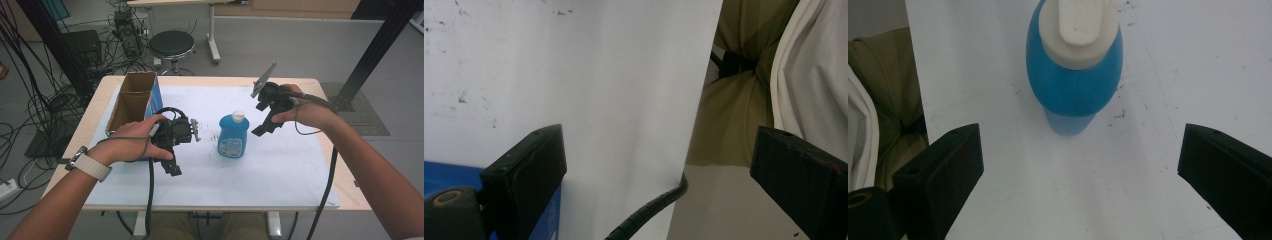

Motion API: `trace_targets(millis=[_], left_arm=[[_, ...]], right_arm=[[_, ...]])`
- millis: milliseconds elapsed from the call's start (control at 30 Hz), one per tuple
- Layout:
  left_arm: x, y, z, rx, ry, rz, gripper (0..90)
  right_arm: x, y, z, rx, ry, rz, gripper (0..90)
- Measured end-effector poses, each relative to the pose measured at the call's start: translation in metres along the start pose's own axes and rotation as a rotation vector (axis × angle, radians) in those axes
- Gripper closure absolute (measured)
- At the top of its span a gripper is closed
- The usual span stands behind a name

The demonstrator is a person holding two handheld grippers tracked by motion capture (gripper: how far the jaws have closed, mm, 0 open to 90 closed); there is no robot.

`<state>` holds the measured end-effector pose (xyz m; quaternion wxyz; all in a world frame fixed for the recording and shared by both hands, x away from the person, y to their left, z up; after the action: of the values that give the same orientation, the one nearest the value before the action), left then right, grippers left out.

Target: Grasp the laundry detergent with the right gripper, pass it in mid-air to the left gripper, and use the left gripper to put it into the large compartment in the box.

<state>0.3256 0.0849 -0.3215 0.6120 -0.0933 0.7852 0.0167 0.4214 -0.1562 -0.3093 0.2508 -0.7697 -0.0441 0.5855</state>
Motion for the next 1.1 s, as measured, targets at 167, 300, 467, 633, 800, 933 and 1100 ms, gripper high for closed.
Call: trace_targets(millis=[167, 300, 467, 633, 800, 933, 1100], left_arm=[[0.001, 0.001, 0.0, -0.005, 0.003, -0.001, 8.3], [0.001, 0.001, 0.001, -0.002, 0.003, 0.0, 8.3], [0.003, 0.001, 0.001, -0.002, 0.003, 0.001, 8.3], [0.003, 0.001, 0.001, -0.001, 0.003, -0.004, 8.3], [0.004, 0.001, 0.002, -0.006, 0.005, -0.01, 8.3], [0.004, 0.001, 0.002, -0.011, 0.005, -0.014, 8.3], [0.005, 0.001, 0.002, -0.011, 0.005, -0.013, 8.4]], right_arm=[[0.005, 0.001, 0.001, 0.0, 0.002, -0.009, 4.6], [0.008, 0.001, 0.002, 0.002, 0.004, -0.016, 4.8], [0.011, 0.001, 0.003, 0.008, 0.007, -0.027, 4.5], [0.014, 0.001, 0.003, 0.015, 0.007, -0.04, 4.4], [0.018, 0.001, 0.004, 0.019, 0.007, -0.048, 4.3], [0.021, 0.002, 0.004, 0.024, 0.003, -0.056, 4.5], [0.024, 0.002, 0.005, 0.026, -0.001, -0.068, 4.8]])
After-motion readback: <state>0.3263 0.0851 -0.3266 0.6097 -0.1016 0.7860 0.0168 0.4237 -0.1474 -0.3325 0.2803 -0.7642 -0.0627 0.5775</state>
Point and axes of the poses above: each handheld gripper's, and its own axes: x roughly forward along the jaws, y roughly out of its underside, z roughly to its left, the point moved 6 cm from there along x, roughly forward along the jaws, and after that the axes turned 12 degrees about y, right-handed, at the moved point
